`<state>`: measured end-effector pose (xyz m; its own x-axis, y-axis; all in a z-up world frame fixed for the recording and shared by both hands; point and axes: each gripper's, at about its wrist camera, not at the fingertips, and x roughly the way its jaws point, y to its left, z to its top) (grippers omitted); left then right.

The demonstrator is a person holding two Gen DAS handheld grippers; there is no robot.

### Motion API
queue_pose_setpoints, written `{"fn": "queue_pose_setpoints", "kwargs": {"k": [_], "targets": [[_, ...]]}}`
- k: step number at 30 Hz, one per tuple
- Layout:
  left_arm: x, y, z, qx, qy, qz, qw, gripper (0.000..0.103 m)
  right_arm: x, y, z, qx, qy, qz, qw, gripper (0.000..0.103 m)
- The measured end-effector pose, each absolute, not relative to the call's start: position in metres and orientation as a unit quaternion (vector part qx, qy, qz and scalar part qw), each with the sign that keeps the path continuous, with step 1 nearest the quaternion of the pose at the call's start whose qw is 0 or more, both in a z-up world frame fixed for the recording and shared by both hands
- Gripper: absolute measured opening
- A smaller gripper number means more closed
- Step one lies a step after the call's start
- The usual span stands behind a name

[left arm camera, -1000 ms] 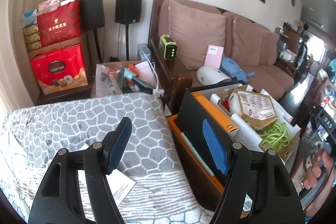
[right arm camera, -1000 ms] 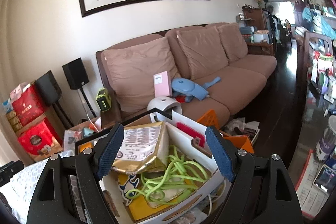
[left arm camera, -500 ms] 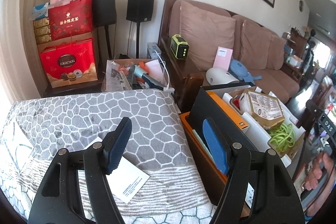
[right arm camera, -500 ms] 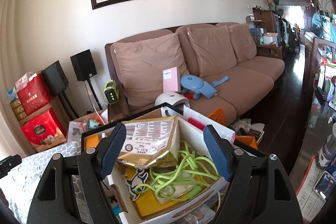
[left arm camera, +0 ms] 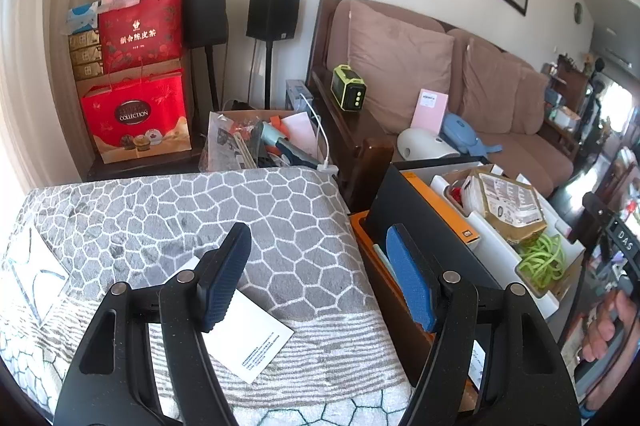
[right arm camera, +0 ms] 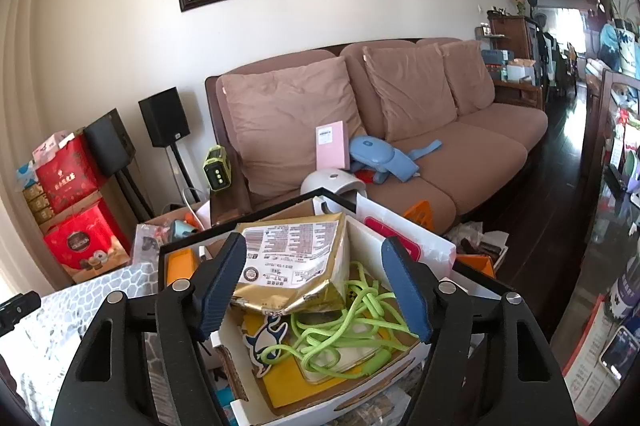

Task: Organize objects
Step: 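Move both tools from the box over the bed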

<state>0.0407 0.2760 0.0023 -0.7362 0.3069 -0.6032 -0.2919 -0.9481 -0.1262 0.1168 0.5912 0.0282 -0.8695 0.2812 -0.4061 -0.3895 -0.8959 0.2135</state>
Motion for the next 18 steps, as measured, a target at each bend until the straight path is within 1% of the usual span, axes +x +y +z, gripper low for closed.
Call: {"fn": "queue_pose_setpoints", "kwargs": {"k": [11, 13, 14, 17, 18], "targets": [[0.041, 0.263, 0.004, -0.319, -0.017, 0.936, 0.147, 0.065, 0.112, 0.583, 0.028, -0.191, 0.134, 0.959, 0.159, 0.059], [0.041, 0.259, 0.003, -0.323, -0.020, 0.935, 0.148, 0.062, 0.111, 0.581, 0.028, -0.192, 0.133, 0.960, 0.157, 0.057], [0.040, 0.258, 0.003, -0.325, -0.022, 0.934, 0.149, 0.058, 0.111, 0.580, 0.028, -0.193, 0.132, 0.960, 0.156, 0.056], [0.040, 0.254, 0.002, -0.327, -0.022, 0.933, 0.147, 0.054, 0.111, 0.577, 0.028, -0.193, 0.130, 0.961, 0.152, 0.052], [0.040, 0.253, 0.001, -0.328, -0.022, 0.933, 0.147, 0.051, 0.111, 0.577, 0.028, -0.193, 0.129, 0.961, 0.151, 0.051]]}}
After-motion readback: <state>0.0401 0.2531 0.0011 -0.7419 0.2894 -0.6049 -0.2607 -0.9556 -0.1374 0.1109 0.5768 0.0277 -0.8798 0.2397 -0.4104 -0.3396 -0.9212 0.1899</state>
